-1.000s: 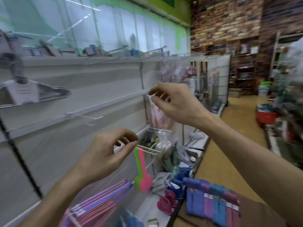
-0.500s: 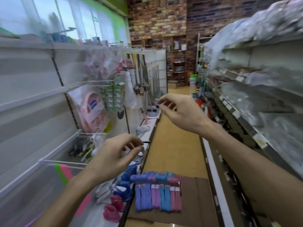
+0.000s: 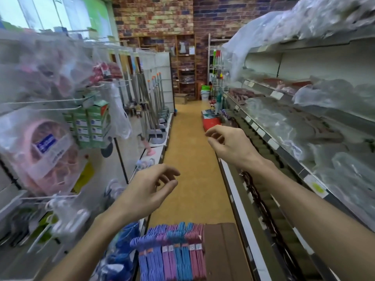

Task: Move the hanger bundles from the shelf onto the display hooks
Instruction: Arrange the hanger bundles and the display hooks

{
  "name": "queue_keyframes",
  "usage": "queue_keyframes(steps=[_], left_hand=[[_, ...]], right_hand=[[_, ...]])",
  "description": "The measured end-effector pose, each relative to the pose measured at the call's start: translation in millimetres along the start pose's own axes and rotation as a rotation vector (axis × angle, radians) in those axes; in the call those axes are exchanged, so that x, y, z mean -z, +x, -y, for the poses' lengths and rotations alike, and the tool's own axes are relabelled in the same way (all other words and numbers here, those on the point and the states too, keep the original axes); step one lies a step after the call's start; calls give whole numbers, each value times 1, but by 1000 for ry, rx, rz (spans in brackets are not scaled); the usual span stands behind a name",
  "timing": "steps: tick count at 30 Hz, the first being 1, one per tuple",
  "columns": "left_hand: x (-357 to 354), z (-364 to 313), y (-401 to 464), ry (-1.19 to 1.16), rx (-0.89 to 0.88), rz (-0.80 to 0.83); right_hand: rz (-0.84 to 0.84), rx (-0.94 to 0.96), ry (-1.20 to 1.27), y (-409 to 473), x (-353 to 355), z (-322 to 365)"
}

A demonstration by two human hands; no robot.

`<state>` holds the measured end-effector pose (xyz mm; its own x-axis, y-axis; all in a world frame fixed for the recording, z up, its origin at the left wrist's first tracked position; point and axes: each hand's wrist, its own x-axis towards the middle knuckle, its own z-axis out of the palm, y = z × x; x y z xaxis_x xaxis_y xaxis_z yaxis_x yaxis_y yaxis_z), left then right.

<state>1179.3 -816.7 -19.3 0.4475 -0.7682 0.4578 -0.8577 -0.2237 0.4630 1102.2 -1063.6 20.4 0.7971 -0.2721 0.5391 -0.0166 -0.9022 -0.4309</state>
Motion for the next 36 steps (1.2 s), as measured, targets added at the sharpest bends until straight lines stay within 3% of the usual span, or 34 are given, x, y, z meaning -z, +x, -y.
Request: queue_keyframes(steps=[9,18,31,36], left_hand=[[-60,131,82,-74,119,81],[-201,259,93,-34,219,207],[-534,477,-8,68,253,346],[-644,560,-37,126,270,365]], right_hand=[[63,-168,-45,68,-100,-98],[177,-356,-27,54,-258,-239],[374,-518,25,-139,-571,-470],[378,-553,-22,-200,-679,-547]])
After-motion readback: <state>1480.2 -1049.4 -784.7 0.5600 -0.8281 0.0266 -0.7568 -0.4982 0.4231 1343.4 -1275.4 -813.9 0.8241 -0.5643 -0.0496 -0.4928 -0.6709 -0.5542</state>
